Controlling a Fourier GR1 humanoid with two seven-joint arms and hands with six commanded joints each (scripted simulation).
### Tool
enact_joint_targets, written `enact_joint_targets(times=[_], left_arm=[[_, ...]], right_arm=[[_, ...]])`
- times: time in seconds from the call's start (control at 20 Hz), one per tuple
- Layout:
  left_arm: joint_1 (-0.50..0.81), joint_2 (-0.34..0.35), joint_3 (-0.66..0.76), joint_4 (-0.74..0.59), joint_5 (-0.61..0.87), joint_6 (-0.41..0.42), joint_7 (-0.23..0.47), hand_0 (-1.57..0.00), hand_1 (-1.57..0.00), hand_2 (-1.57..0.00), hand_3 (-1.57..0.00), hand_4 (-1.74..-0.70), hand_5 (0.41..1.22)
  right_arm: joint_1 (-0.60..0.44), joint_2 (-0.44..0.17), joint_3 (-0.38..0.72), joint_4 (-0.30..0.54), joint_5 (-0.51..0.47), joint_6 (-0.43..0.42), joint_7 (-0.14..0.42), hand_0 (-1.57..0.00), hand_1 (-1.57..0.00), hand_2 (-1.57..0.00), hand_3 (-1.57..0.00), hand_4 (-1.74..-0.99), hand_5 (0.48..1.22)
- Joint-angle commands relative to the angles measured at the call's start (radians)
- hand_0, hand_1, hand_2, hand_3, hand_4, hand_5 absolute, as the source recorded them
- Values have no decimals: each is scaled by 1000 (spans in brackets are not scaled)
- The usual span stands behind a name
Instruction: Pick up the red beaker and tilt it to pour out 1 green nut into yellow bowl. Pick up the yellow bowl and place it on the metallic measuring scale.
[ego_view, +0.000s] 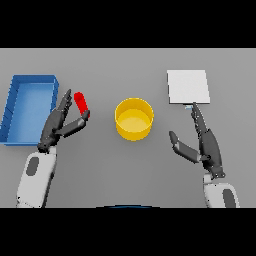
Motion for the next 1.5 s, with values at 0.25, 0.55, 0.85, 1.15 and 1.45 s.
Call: enact_joint_targets(times=[0.25, 0.55, 0.85, 1.15, 1.45], left_arm=[[-123, -6, 5, 131, -39, 26, -4, 1, 1, 1, 1, -1197, 661], [-217, -18, 36, 267, -49, 60, -46, 1, 1, 1, 1, -1215, 678], [-283, -61, 101, 404, 7, 68, -159, -4, -7, -54, -37, -1328, 738], [-316, -86, 96, 465, -61, 186, -178, -918, -941, -989, -984, -1558, 1043], [-302, -80, 74, 436, -65, 174, -187, -1400, -1406, -1419, -1357, -1542, 1174]], right_arm=[[4, 9, 3, 11, 8, -5, 0, 1, 1, 1, 1, -1226, 631], [19, 8, 5, -19, 4, -5, -10, 1, 1, 1, 1, -1241, 641], [12, 11, 0, -24, -2, -9, 28, 1, 1, 1, 1, -1244, 644], [18, 7, 1, -33, -1, -7, 24, 1, 1, 1, 1, -1239, 648], [11, 5, -6, -19, -20, 6, 13, 1, 1, 1, 1, -1255, 644]])
